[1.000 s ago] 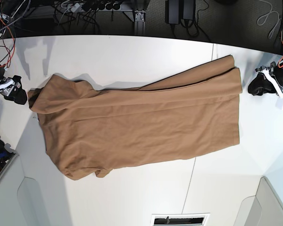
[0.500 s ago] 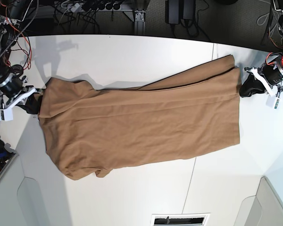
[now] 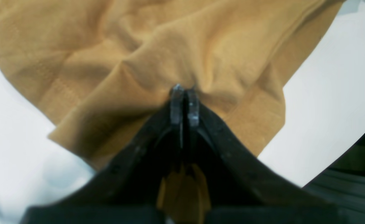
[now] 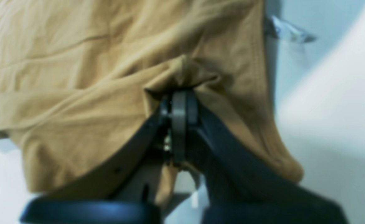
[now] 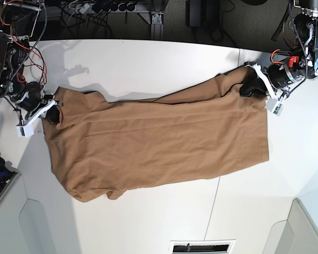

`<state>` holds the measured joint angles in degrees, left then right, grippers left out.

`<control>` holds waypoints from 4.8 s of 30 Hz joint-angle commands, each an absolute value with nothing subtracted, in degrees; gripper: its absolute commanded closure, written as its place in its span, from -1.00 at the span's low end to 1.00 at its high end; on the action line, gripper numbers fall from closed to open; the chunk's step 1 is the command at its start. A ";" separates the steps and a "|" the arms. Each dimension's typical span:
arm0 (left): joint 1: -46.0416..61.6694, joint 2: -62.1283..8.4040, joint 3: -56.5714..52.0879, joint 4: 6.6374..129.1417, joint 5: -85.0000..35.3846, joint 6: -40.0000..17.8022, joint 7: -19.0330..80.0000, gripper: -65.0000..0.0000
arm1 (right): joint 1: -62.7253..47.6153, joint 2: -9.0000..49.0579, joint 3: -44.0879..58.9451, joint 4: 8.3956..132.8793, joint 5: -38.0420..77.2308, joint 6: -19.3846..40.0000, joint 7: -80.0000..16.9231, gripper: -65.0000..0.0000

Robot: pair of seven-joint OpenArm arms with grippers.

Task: Layout the t-shirt on the table in an organized manner, then fold the t-shirt properly
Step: 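Release the fold and regrasp the folded edge with both grippers, then grasp the opposite shirt edge with both grippers and fold it lengthwise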

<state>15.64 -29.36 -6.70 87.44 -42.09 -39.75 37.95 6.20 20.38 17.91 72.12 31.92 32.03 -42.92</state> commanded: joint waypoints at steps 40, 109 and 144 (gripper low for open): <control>20.91 -35.57 -16.84 100.86 -48.56 -40.00 36.23 0.12 | -6.98 22.98 43.18 95.66 45.17 32.34 -41.60 -0.02; -28.71 -29.67 0.43 44.60 -46.48 -40.00 35.07 -0.07 | 29.02 18.09 26.26 41.45 23.42 31.81 -26.33 -0.04; -26.98 -32.99 1.17 51.44 -57.36 -40.00 49.41 1.00 | 24.75 19.90 26.28 54.11 25.10 33.69 -31.31 1.00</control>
